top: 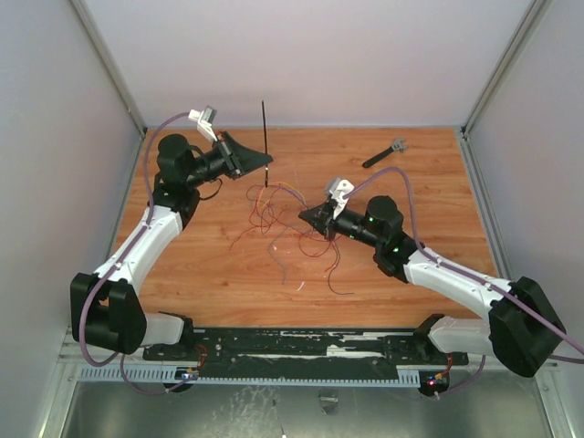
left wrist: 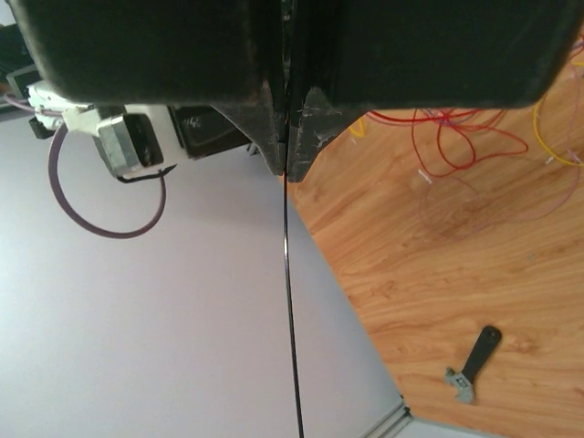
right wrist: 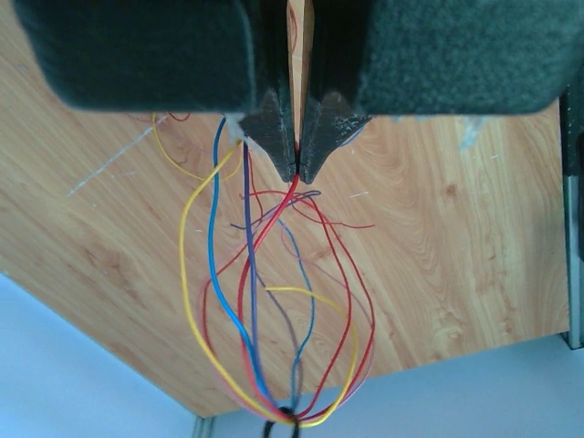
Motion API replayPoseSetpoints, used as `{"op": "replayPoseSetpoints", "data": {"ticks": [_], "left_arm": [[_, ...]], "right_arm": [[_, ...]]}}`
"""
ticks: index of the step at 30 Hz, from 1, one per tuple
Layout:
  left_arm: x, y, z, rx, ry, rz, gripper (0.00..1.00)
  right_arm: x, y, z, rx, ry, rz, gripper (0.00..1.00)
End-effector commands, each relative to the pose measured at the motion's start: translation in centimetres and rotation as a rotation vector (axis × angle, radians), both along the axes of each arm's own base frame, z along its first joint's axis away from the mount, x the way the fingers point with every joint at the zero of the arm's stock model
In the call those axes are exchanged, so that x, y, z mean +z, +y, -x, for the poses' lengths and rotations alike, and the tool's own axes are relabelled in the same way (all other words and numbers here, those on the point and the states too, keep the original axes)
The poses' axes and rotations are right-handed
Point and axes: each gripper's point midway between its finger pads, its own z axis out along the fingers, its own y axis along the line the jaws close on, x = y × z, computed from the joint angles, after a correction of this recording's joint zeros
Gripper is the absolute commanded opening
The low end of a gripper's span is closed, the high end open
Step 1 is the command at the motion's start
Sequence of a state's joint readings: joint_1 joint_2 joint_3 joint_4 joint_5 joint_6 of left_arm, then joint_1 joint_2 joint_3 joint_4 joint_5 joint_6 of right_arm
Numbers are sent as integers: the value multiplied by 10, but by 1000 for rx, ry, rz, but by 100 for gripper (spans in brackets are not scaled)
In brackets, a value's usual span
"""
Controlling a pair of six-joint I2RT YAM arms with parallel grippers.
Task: Zip-tie the wires
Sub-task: Adjust the cable.
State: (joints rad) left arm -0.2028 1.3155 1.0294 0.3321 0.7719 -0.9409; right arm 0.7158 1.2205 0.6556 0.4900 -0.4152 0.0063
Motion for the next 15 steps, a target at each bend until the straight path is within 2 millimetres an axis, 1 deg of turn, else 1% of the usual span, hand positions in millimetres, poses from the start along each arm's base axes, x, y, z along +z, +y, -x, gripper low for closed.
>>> {"op": "replayPoseSetpoints", "data": {"ticks": [1, 7, 12, 15], "left_arm": [[-1, 2, 3, -11, -34, 1, 0], [-9, 3, 2, -6, -19, -3, 0], [-13, 3, 1, -5, -12, -3, 0], [-14, 3, 1, -7, -9, -3, 0]], "right_arm": [[12, -10, -11, -47, 12, -9, 0], [16, -17, -13, -54, 8, -6, 0], [20, -25, -18, -81, 10, -12, 0], [25, -26, -18, -74, 4, -25, 0]]}}
